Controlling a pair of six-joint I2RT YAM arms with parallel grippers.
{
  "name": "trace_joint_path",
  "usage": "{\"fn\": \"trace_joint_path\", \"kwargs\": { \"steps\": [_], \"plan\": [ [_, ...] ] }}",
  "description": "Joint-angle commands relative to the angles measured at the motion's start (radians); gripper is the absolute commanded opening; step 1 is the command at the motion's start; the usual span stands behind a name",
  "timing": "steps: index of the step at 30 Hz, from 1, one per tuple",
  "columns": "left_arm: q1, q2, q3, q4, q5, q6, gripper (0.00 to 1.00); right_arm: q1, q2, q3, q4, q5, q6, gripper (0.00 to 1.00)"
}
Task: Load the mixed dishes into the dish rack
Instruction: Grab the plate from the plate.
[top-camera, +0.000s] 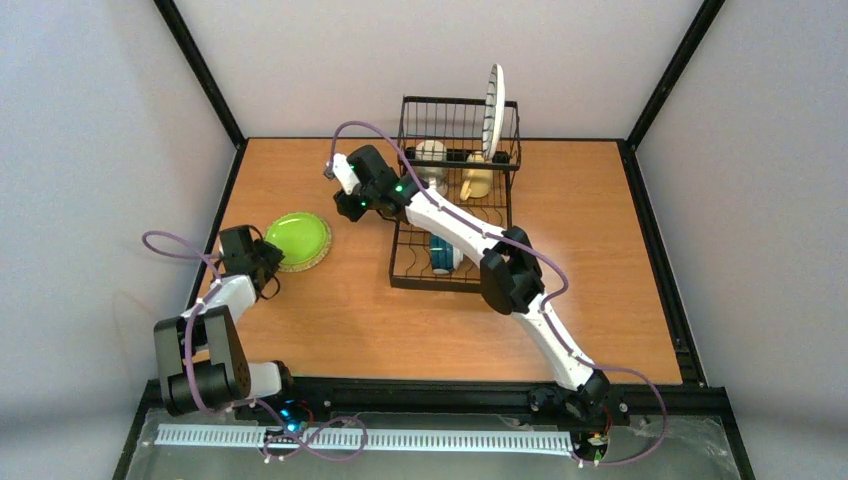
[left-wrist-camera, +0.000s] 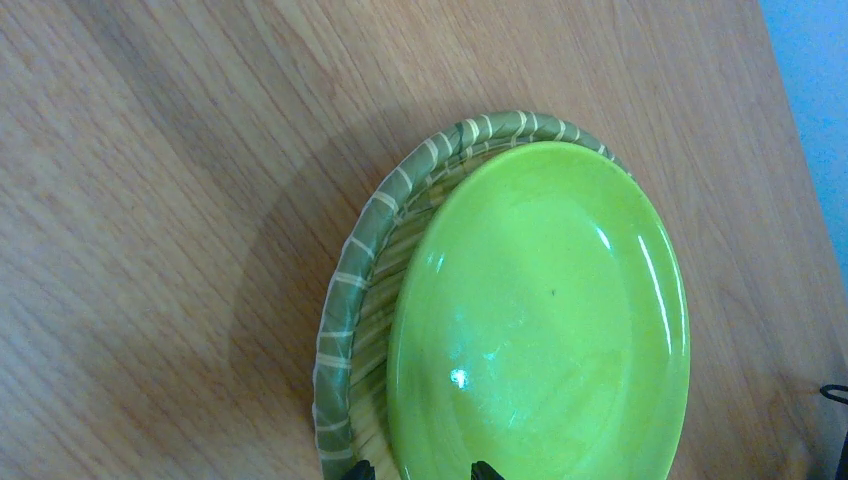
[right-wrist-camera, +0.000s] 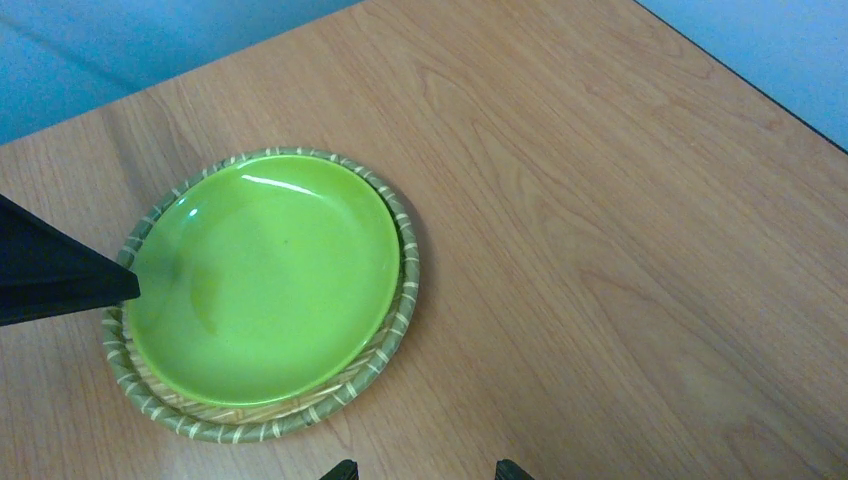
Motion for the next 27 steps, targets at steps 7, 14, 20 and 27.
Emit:
{"fn": "trace_joint_path", "kwargs": {
  "steps": [7, 14, 20, 27],
  "plan": [
    [-0.005, 0.043, -0.019, 0.069, -0.012, -0.016, 0.54, 0.008, 0.039, 0.024, 0.004, 0.006, -0.007, 0.79],
    [-0.005, 0.064, -0.039, 0.113, -0.019, -0.033, 0.54, 0.008, 0.047, 0.024, 0.005, 0.009, -0.01, 0.79],
    [-0.004, 0.094, -0.076, 0.182, -0.017, -0.068, 0.54, 0.008, 0.05, 0.018, 0.004, 0.015, -0.013, 0.79],
    [-0.005, 0.119, -0.131, 0.273, -0.008, -0.116, 0.54, 0.009, 0.06, 0.015, 0.007, 0.018, -0.014, 0.79]
  ]
}}
